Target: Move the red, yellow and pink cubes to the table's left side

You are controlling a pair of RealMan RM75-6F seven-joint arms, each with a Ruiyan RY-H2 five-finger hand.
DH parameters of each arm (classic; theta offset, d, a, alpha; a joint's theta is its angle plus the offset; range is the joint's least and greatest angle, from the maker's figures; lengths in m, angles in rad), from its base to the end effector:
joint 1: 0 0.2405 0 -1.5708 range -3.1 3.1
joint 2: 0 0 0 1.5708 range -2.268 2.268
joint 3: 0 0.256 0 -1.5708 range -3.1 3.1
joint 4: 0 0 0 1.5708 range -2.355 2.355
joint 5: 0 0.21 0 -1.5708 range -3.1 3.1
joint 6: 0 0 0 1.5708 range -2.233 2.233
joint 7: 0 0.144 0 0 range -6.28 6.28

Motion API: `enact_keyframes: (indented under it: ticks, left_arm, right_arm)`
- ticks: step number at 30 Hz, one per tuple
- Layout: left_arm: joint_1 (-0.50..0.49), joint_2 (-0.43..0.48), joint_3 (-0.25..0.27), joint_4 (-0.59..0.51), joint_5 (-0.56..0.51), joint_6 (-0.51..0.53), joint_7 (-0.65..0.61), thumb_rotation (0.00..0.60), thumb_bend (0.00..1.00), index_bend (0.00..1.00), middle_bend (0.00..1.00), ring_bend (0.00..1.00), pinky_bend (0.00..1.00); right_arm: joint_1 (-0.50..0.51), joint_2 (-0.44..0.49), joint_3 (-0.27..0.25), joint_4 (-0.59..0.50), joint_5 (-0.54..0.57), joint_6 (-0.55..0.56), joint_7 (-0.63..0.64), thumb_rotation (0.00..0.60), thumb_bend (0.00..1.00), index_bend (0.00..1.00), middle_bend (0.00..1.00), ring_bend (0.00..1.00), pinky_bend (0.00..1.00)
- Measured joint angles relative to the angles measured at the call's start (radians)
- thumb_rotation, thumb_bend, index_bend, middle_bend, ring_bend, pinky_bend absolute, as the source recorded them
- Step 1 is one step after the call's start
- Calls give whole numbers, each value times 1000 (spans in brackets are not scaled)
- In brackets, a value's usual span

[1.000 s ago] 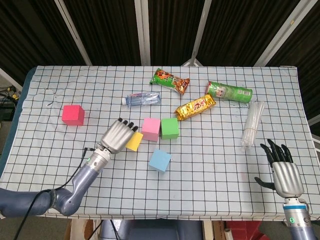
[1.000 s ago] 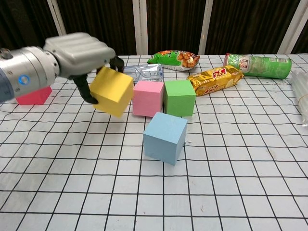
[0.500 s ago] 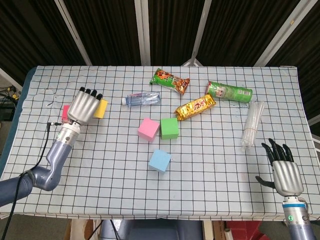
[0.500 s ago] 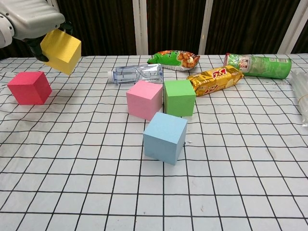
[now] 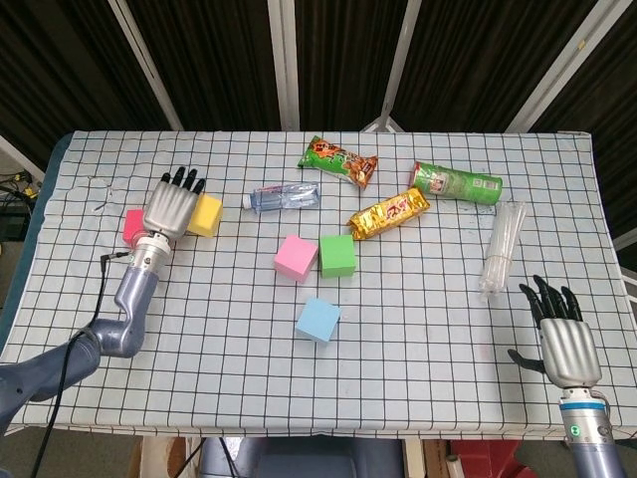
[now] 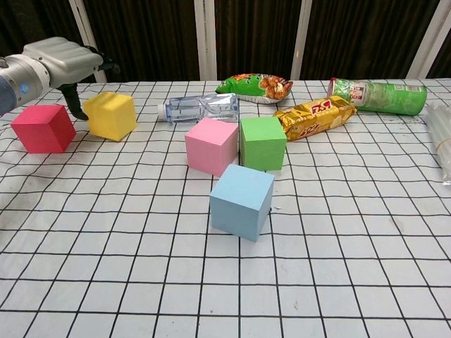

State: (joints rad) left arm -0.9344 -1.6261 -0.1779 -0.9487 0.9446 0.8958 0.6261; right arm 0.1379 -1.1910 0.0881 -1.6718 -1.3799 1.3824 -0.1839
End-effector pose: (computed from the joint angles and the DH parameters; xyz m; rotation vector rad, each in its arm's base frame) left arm -0.1800 0.4556 0.0280 -1.7102 -0.4420 -0.5220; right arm -0.2989 -0.2023 0.1272 1.3934 -0.9445 0.8143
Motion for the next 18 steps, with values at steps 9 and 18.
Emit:
enact_keyframes:
  ticks: [9, 18]
  left_arm:
    - [2, 59, -89, -253, -42, -16, -111, 600, 0, 8, 0, 0, 115]
    - [-31, 203, -122, -612, -198, -7, 3, 600, 0, 7, 0, 0, 107]
  right_arm:
    - [1, 2, -7, -6, -18, 1, 4, 600, 59, 124, 27, 112, 0]
    - [-4, 14, -10, -9, -28, 10, 33, 600, 59, 124, 27, 114, 0]
